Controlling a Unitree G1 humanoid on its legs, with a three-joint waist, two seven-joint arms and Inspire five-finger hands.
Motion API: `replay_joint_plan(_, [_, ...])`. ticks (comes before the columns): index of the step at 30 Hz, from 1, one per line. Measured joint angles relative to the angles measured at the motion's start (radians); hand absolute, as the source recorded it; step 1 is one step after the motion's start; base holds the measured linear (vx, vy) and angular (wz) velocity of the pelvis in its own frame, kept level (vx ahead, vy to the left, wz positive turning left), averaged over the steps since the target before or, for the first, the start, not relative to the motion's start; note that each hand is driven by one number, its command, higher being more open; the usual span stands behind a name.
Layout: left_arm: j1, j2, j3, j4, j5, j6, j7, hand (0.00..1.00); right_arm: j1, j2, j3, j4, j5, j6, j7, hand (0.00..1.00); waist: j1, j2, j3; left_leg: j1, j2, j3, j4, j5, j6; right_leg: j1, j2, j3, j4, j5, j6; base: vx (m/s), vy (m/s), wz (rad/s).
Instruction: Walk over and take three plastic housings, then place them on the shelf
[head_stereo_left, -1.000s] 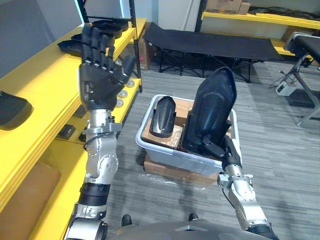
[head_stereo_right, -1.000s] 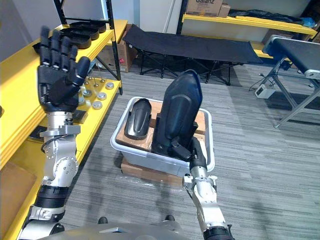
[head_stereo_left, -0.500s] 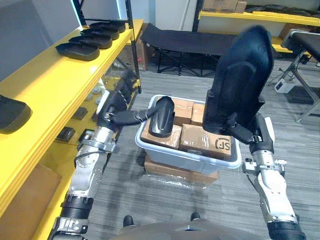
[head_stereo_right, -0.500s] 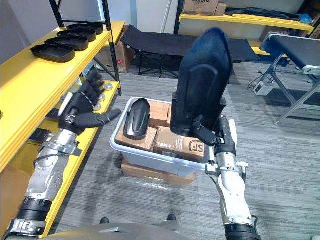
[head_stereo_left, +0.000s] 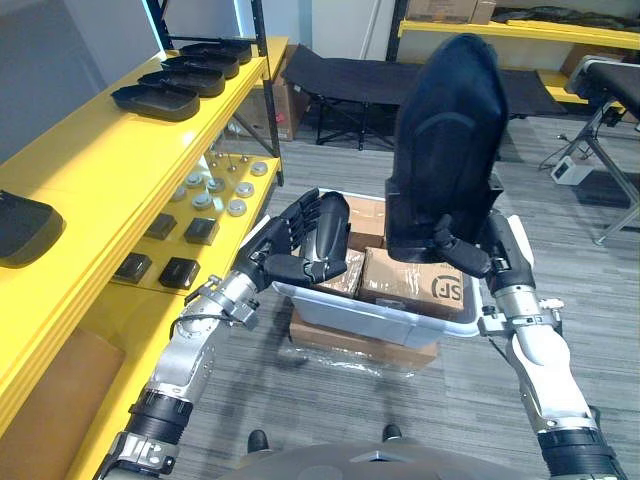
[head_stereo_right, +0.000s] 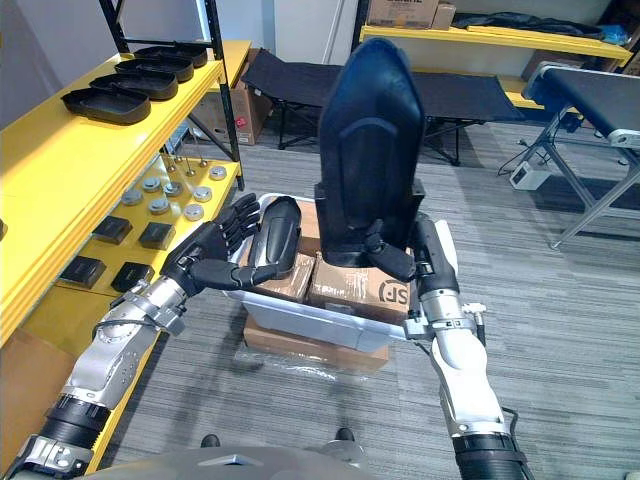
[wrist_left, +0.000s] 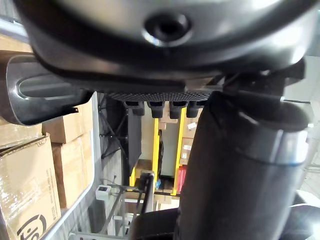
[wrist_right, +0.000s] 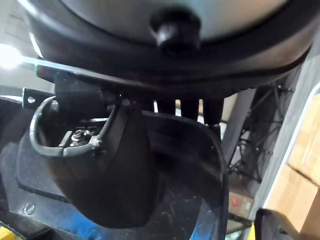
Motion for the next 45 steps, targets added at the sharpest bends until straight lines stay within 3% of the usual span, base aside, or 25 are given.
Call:
replay_joint_plan(9, [-0.028, -0.098, -0.078, -0.062, -0.071, -0.003, 0.082, 1.0, -0.003, 0.063, 0.149, 0.005, 0.006, 0.0, 0.046, 0.0, 0.004, 0.001, -0.001, -0.007, 0.0, -0.012, 0.002, 0.003, 0.0, 0.0, 0.0, -0.012, 0.004, -0.001, -0.001, 0.0, 0.0, 0.03])
replay_joint_plan(19, [-0.075, -0.135, -0.089, -0.063, -0.12, -0.025, 0.102, 1.0, -0.002, 0.093, 0.216, 0.051, 0.003, 0.0, 0.063, 0.0, 0.004, 0.002, -0.001, -0.01, 0.0, -0.021, -0.001, 0.006, 0.001, -0.002, 0.0, -0.02, 0.009, -0.008, -0.01, 0.0, 0.0, 0.01])
replay_joint_plan(27, [-0.075, -0.136, -0.107, -0.063, -0.104, -0.002, 0.143, 1.0, -0.003, 0.1, 0.252, 0.083, 0.017, -0.003, 0.04, 0.0, 0.009, 0.002, -0.01, -0.013, 0.0, -0.024, 0.001, 0.006, 0.001, -0.001, 0.0, -0.024, 0.007, -0.007, -0.01, 0.0, 0.0, 0.0])
replay_joint_plan(28, [-0.075, -0.135, -0.109, -0.063, -0.092, 0.005, 0.148, 0.0, -0.003, 0.101, 0.259, 0.089, 0.018, -0.003, 0.037, 0.0, 0.01, 0.002, -0.011, -0.014, 0.0, -0.024, 0.001, 0.007, 0.001, -0.001, 0.0, -0.025, 0.006, -0.007, -0.01, 0.0, 0.0, 0.0])
replay_joint_plan(35, [-0.087, -0.122, -0.122, -0.063, -0.002, 0.08, 0.142, 0.0, -0.004, 0.094, 0.278, 0.117, 0.02, -0.003, 0.001, 0.0, 0.025, 0.001, -0.019, -0.023, 0.0, -0.036, 0.002, 0.008, 0.001, 0.004, 0.0, -0.036, -0.004, -0.001, -0.003, -0.01, -0.003, 0.04])
replay_joint_plan(45, [-0.173, -0.009, -0.133, 0.064, 0.014, 0.13, 0.135, 0.0, -0.005, 0.056, 0.4, 0.137, 0.038, -0.001, -0.031, 0.0, 0.033, -0.017, -0.033, -0.033, 0.0, -0.036, 0.003, 0.008, 0.001, 0.014, 0.002, -0.038, -0.031, 0.014, 0.001, 0.0, -0.001, 0.01])
